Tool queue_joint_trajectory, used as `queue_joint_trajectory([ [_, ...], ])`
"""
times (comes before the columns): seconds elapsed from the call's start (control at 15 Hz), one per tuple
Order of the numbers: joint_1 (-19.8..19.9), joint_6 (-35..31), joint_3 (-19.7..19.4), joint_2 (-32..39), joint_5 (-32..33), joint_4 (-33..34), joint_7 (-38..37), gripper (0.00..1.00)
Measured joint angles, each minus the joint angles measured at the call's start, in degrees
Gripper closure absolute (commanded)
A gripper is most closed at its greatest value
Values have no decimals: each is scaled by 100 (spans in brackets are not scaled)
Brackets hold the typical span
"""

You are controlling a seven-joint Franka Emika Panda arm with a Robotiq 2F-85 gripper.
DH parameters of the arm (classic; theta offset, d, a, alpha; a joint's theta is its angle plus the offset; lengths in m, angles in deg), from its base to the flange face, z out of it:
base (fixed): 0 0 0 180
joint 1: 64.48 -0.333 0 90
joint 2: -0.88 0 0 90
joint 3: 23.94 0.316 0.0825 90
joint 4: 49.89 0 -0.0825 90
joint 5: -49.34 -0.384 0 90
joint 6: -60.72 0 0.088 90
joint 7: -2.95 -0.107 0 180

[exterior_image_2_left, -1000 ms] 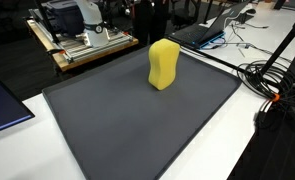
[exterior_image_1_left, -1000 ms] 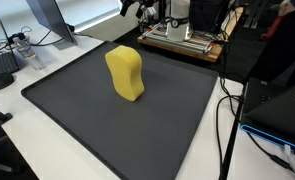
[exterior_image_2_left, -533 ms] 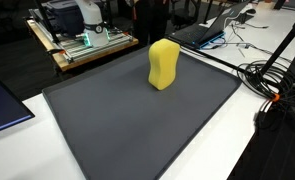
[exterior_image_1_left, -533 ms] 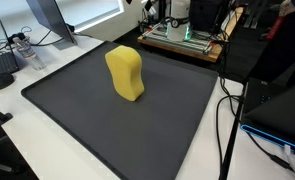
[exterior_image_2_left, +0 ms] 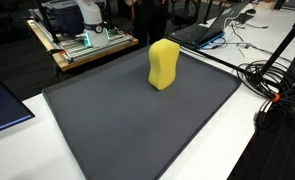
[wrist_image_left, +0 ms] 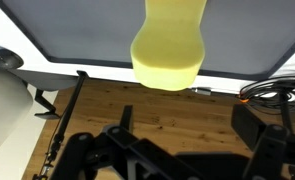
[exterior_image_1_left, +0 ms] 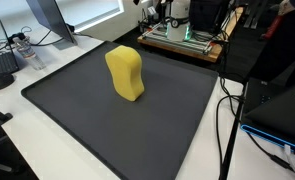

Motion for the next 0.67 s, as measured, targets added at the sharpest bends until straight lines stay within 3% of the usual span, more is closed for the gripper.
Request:
queue_joint_trajectory([
  [0.27, 1451, -1362, 1125, -318, -546, 966, -92, 0],
  [0.47, 2712, -2453, 1650, -928, -1221, 1591, -75, 0],
  [0.67, 3926, -3429, 1919, -1775, -1980, 2207, -75, 0],
])
